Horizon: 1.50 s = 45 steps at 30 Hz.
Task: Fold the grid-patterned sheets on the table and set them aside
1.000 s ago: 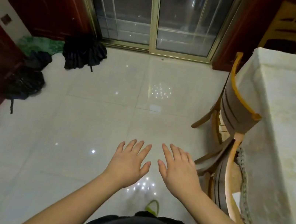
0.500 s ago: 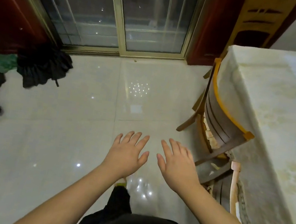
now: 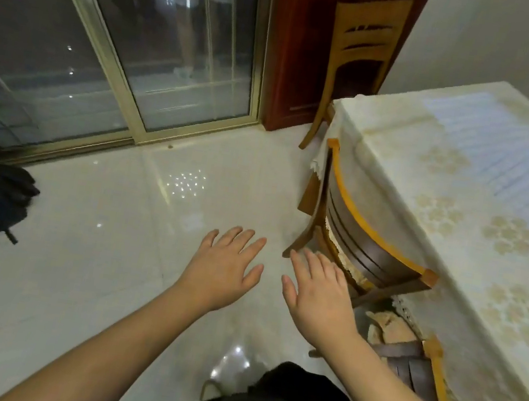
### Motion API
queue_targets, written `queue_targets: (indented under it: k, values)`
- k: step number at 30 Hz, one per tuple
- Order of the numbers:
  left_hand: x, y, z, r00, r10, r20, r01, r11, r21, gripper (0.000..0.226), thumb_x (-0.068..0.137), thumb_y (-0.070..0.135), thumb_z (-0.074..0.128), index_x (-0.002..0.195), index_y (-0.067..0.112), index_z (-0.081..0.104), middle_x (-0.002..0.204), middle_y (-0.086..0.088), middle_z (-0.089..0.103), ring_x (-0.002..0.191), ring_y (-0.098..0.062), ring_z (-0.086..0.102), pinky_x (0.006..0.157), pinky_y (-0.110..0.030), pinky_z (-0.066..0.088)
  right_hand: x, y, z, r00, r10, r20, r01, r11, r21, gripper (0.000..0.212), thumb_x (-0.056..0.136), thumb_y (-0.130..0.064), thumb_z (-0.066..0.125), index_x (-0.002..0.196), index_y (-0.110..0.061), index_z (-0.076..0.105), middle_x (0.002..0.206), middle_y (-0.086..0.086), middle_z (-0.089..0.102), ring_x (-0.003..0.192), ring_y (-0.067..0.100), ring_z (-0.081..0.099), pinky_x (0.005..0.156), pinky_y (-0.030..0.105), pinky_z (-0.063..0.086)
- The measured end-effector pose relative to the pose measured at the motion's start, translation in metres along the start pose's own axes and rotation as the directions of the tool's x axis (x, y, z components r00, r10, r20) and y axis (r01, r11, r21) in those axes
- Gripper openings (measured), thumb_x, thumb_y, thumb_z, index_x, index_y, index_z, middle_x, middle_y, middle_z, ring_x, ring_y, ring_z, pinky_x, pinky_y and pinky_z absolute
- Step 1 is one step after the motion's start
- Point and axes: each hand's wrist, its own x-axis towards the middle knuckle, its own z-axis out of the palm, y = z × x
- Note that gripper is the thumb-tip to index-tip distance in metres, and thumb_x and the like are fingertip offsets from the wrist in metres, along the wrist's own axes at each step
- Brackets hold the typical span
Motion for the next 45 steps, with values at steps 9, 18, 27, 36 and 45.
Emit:
queue_targets:
  k: [9,18,27,36,45]
  values:
    - [0.131,0.020,-0.013,0.981,0.194,0.019,-0.194,0.981,0.026,0.077,0.085,0.056,-0.001,0.151,0.030,0.028,0.156,0.001,0.033,0.144,-0.020,0.026,0.116,-0.044,0.020,0.080,0.061,-0.013,0.981,0.160,-0.112,-0.156,0.987,0.045,0.054,0.095,-0.046,0.031,0.132,-0.017,0.058,0.132,0.009,0.060,0.125,0.030,0.054,0.105,0.047,0.041]
    - [0.264,0.065,-0.061,0.947,0.320,0.019,-0.320,0.946,0.049,0.074,0.087,0.054,-0.004,0.151,0.031,0.024,0.157,0.002,0.029,0.146,-0.018,0.020,0.116,-0.042,0.014,0.164,0.156,-0.042,0.938,0.313,-0.150,-0.304,0.949,0.080,0.055,0.095,-0.046,0.030,0.130,-0.016,0.060,0.128,0.011,0.063,0.118,0.032,0.059,0.100,0.046,0.045]
    - [0.367,0.100,-0.075,0.866,0.498,0.043,-0.500,0.860,0.107,0.067,0.092,0.050,0.006,0.149,0.026,0.031,0.153,0.000,0.037,0.142,-0.018,0.028,0.114,-0.044,0.022,0.210,0.206,-0.053,0.867,0.459,-0.193,-0.446,0.888,0.109,0.056,0.096,-0.045,0.030,0.131,-0.012,0.058,0.130,0.013,0.062,0.120,0.035,0.057,0.101,0.048,0.045]
    - [0.472,0.106,-0.084,0.720,0.687,0.103,-0.693,0.719,0.053,0.056,0.100,0.048,0.016,0.152,0.028,0.025,0.158,-0.001,0.028,0.146,-0.021,0.020,0.117,-0.046,0.020,0.269,0.233,-0.060,0.717,0.670,-0.194,-0.662,0.741,0.111,0.057,0.096,-0.046,0.028,0.134,-0.014,0.056,0.132,0.014,0.060,0.123,0.035,0.055,0.101,0.048,0.044]
    - [0.570,0.114,-0.110,0.562,0.821,0.099,-0.827,0.555,0.092,0.072,0.089,0.052,0.001,0.151,0.028,0.027,0.158,0.000,0.030,0.146,-0.019,0.022,0.117,-0.042,0.016,0.326,0.234,-0.080,0.524,0.827,-0.201,-0.817,0.555,0.154,0.055,0.095,-0.044,0.032,0.132,-0.013,0.058,0.130,0.013,0.062,0.119,0.034,0.058,0.097,0.048,0.047]
